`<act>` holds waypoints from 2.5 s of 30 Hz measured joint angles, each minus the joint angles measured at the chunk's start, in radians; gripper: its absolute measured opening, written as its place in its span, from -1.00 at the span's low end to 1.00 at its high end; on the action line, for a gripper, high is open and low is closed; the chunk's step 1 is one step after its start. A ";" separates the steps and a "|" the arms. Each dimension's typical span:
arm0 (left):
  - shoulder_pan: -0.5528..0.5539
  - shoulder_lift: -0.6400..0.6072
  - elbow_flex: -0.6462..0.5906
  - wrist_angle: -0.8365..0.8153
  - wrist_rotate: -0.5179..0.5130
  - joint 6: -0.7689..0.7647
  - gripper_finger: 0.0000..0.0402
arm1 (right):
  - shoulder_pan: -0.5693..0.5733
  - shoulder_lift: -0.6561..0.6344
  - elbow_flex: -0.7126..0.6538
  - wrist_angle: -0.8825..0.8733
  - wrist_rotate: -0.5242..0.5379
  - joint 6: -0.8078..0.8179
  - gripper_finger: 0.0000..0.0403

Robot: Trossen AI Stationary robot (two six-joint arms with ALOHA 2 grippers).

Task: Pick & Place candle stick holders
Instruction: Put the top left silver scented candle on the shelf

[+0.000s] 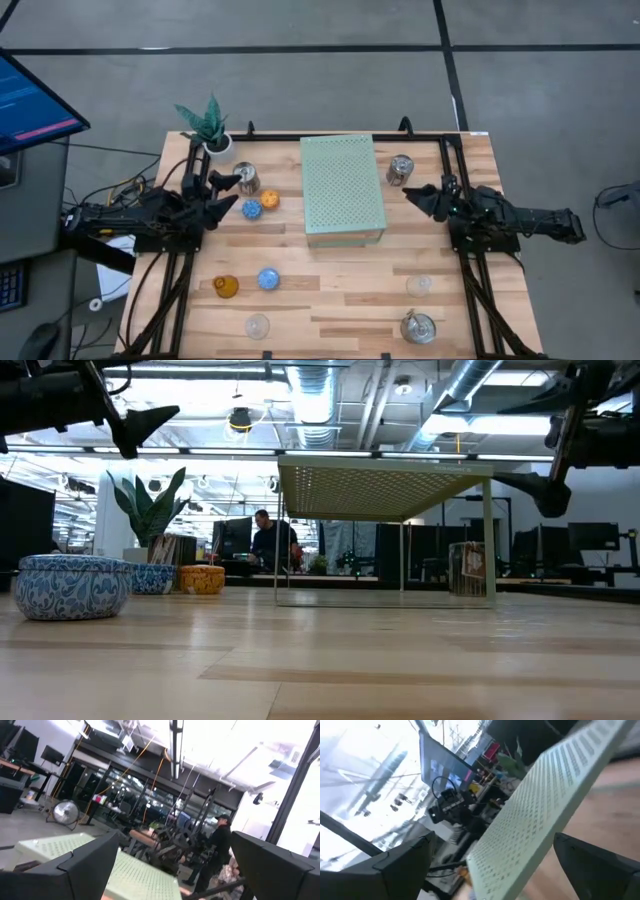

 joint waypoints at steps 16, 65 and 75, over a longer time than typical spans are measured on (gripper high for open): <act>0.000 0.000 0.000 0.061 0.000 -0.034 0.93 | -0.023 0.000 0.000 0.011 0.057 0.084 0.97; 0.060 0.716 0.701 -0.780 -0.299 0.052 0.86 | -0.068 0.008 0.001 -0.046 0.108 0.054 0.96; 0.309 0.882 0.896 -1.163 -0.103 0.057 0.91 | -0.068 0.008 0.000 -0.053 0.108 0.052 0.96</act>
